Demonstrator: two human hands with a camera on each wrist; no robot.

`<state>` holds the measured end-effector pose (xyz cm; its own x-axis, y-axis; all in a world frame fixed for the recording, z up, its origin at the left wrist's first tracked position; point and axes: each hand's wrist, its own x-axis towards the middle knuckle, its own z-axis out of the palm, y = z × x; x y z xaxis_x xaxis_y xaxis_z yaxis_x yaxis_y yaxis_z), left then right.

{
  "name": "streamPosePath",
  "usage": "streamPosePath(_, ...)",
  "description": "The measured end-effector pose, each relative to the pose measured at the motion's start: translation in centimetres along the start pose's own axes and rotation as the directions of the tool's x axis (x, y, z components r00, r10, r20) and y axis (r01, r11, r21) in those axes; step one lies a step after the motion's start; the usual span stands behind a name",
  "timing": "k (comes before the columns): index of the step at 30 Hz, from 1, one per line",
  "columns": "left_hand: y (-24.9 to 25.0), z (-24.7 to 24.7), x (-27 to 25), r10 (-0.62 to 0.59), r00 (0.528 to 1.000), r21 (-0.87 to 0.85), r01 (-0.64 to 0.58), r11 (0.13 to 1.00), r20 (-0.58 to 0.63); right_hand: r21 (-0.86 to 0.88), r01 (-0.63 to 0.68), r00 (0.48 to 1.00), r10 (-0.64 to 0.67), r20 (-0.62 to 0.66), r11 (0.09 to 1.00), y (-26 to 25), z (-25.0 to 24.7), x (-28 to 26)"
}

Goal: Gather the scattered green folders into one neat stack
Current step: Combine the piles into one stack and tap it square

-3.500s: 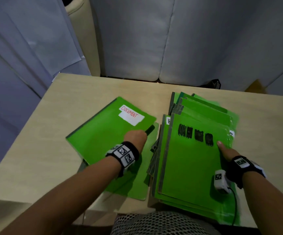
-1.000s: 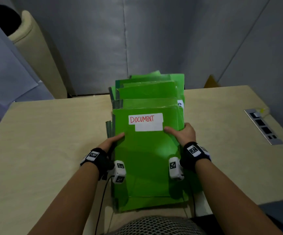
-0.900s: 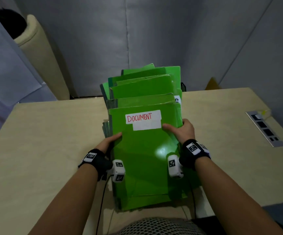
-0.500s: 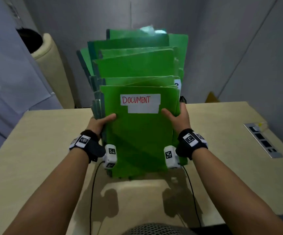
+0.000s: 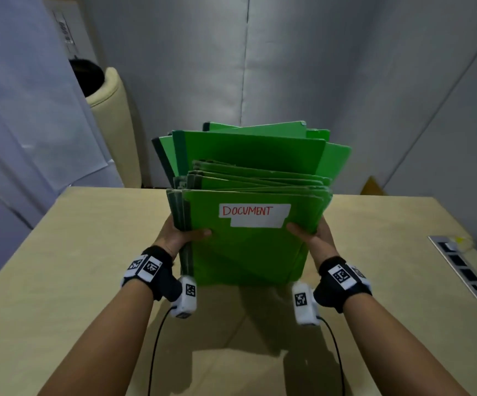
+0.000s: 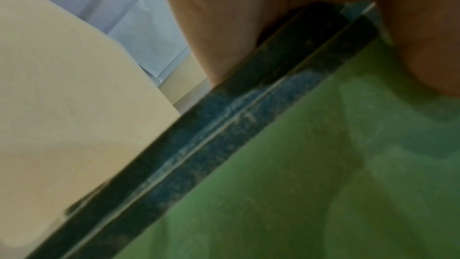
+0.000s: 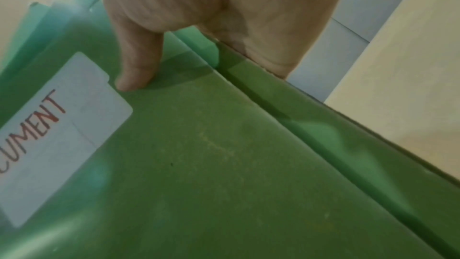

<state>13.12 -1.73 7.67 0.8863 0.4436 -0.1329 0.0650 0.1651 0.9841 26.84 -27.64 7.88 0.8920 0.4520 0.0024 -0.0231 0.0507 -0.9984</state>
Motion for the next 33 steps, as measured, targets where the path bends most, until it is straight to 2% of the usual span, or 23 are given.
streamPosePath(3, 0.2, -0.2, -0.5, 0.023, 0.999, 0.007, -0.023, 1.000, 0.044, 0.070, -0.020, 0.998, 0.024, -0.050, 0.997, -0.6, 0.4, -0.4)
streamPosePath(8, 3.2, 0.7, -1.2, 0.122, 0.991, -0.162, -0.111, 0.980, 0.059, 0.149, 0.079, 0.968, -0.040, -0.248, 0.986, -2.3, 0.6, 1.5)
streamPosePath(10, 4.9, 1.4, -1.3, 0.167, 0.984, -0.177, -0.153, 0.972, 0.063, 0.152, 0.112, 0.963, -0.070, -0.261, 0.982, -1.4, -0.5, 3.1)
streamPosePath(13, 6.5, 2.2, -1.5, 0.148, 0.989, -0.165, -0.142, 0.976, 0.024, 0.209, 0.106, 0.952, -0.038, -0.305, 0.972, -4.3, 1.3, 1.8)
streamPosePath(17, 8.0, 2.8, -1.0, 0.101, 0.995, -0.118, -0.103, 0.988, -0.016, 0.193, 0.047, 0.957, 0.012, -0.291, 0.980, -5.0, 1.9, 1.9)
streamPosePath(26, 8.3, 2.7, -0.3, 0.037, 0.987, -0.132, -0.058, 0.989, -0.158, 0.107, 0.041, 0.964, -0.011, -0.266, 0.993, -5.7, 2.1, 2.7)
streamPosePath(30, 8.7, 2.5, -0.4, 0.010, 0.992, -0.147, -0.029, 0.989, -0.128, 0.118, 0.032, 0.982, -0.009, -0.190, 0.992, -6.3, 2.1, 2.1)
streamPosePath(33, 9.2, 2.5, 0.0, -0.031, 0.994, -0.121, 0.018, 0.993, -0.106, 0.043, 0.054, 0.990, -0.048, -0.134, 0.998, -6.7, 2.0, 2.3)
